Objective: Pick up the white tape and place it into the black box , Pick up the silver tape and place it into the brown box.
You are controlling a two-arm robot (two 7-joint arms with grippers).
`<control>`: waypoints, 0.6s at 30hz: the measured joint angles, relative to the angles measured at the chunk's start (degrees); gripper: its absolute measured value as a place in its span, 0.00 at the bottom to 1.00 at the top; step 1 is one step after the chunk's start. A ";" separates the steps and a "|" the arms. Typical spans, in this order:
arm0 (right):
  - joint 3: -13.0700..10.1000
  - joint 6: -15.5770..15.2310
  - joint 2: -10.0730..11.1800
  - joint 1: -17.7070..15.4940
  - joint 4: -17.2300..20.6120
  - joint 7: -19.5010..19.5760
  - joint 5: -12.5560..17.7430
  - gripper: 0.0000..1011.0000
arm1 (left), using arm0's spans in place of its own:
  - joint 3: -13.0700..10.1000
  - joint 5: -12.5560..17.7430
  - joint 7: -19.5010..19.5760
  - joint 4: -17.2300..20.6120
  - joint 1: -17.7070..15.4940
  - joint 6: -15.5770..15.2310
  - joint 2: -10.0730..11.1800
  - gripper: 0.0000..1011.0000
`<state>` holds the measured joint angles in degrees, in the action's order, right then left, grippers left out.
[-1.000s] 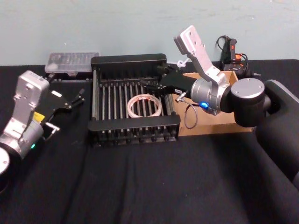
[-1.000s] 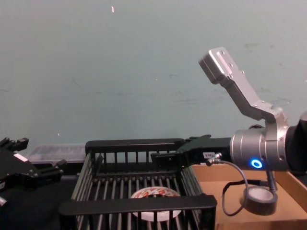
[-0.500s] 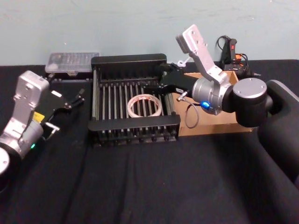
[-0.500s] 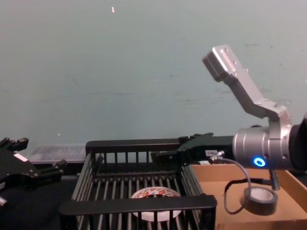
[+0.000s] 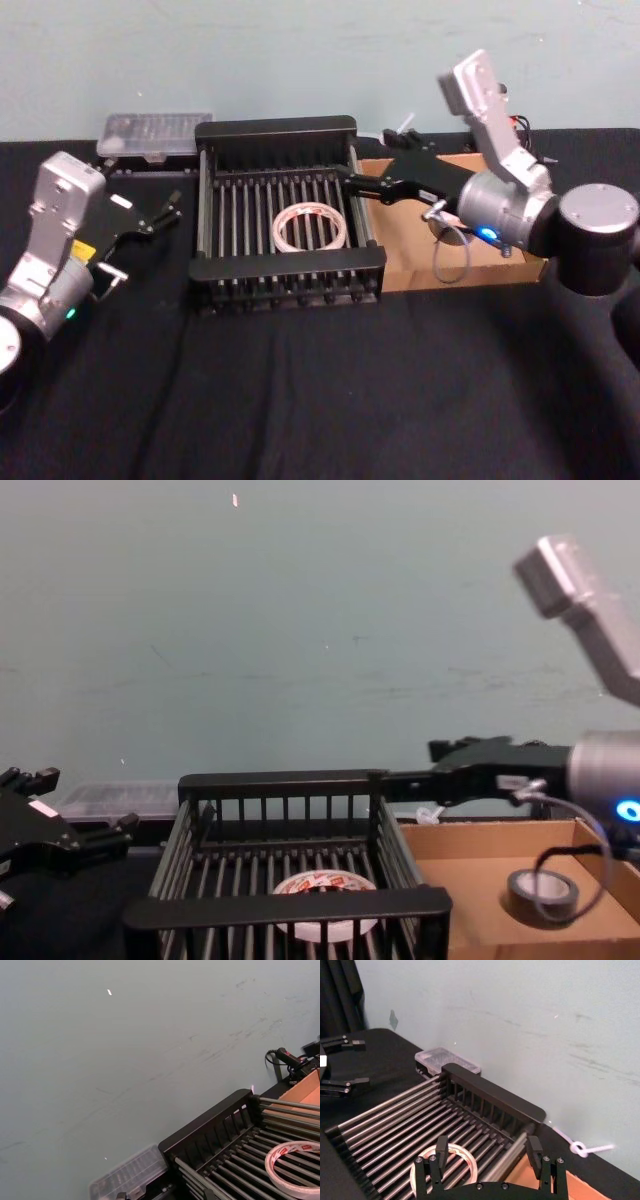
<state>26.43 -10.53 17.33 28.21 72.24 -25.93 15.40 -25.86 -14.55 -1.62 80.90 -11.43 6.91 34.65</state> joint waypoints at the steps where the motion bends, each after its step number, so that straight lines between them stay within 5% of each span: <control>1: -0.33 -0.05 0.44 -0.64 0.93 0.13 0.23 0.99 | 0.00 0.00 0.00 0.00 0.00 0.00 0.00 0.99; 8: -3.65 0.13 4.46 -7.74 9.79 1.76 2.41 0.99 | 0.00 0.00 0.00 0.00 0.00 0.00 0.00 0.99; 18: -6.83 2.42 7.30 -16.01 15.44 4.61 3.43 0.99 | 0.00 0.00 0.00 0.00 0.00 0.00 0.00 0.99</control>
<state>19.60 -8.11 24.63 12.20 87.68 -21.32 18.83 -25.86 -14.55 -1.62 80.90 -11.43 6.91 34.65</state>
